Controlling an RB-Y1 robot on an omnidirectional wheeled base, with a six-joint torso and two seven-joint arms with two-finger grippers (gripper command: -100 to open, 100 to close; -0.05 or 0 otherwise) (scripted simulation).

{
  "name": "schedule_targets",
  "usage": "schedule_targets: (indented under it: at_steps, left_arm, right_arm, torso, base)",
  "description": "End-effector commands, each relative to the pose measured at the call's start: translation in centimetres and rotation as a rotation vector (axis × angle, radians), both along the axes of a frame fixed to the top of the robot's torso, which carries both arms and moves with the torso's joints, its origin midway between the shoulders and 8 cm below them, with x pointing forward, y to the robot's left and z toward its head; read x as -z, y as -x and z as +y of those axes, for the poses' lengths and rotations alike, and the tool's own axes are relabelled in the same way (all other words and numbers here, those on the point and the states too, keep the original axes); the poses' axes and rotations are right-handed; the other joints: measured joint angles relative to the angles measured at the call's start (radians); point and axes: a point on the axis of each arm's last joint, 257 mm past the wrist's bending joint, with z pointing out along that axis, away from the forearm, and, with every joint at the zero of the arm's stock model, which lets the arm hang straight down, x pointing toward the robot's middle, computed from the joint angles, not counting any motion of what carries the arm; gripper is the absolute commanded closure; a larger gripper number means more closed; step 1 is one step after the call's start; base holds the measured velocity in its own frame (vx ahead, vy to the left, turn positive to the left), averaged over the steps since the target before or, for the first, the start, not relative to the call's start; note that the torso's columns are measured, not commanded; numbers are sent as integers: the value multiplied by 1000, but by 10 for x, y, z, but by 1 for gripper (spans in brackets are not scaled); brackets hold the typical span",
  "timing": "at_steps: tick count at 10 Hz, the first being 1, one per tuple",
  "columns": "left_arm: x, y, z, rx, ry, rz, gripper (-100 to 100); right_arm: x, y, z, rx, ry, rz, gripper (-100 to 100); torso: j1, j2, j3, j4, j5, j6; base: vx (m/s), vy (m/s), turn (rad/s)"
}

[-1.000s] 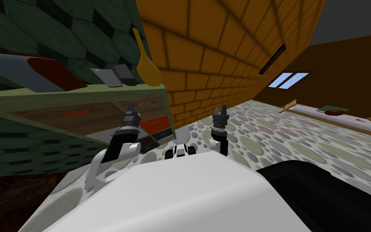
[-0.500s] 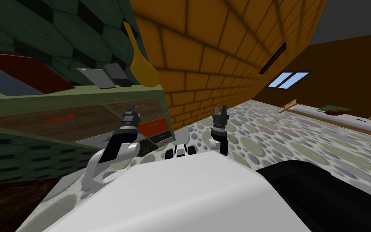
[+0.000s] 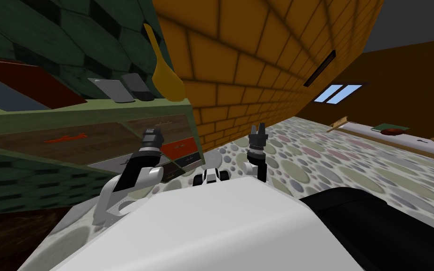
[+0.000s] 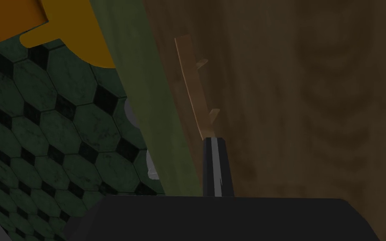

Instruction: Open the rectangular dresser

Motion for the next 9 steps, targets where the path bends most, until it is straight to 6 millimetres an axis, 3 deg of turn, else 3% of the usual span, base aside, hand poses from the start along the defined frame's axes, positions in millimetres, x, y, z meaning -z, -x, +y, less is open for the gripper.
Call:
schedule_targets:
  at_steps: [1, 3, 4, 7, 9]
  left_arm:
    - [-4, 7, -3, 4, 0, 2, 100]
    - [-5, 7, -3, 4, 0, 2, 100]
    - [6, 4, 1, -4, 8, 34, -100]
    - [11, 5, 4, -14, 10, 59, -100]
    - [-4, 12, 2, -14, 3, 38, -100]
  right_arm:
    - [0, 0, 0, 0, 0, 0, 0]
    - [0, 0, 0, 0, 0, 0, 0]
    - [0, 0, 0, 0, 0, 0, 0]
    - [0, 0, 0, 0, 0, 0, 0]
    - [0, 0, 0, 0, 0, 0, 0]
  torso:
    - [-1, 2, 1, 1, -1, 0]
    - [0, -4, -2, 0, -1, 0]
    - [3, -9, -5, -2, 0, 0]
    - [2, -9, -5, -2, 0, 0]
    - [0, -2, -1, 0, -1, 0]
  base:
    - [-172, -73, 11]
    - [-106, -54, 6]
    - [75, 34, -26]
    - [152, 60, -22]
    - [152, 54, -20]
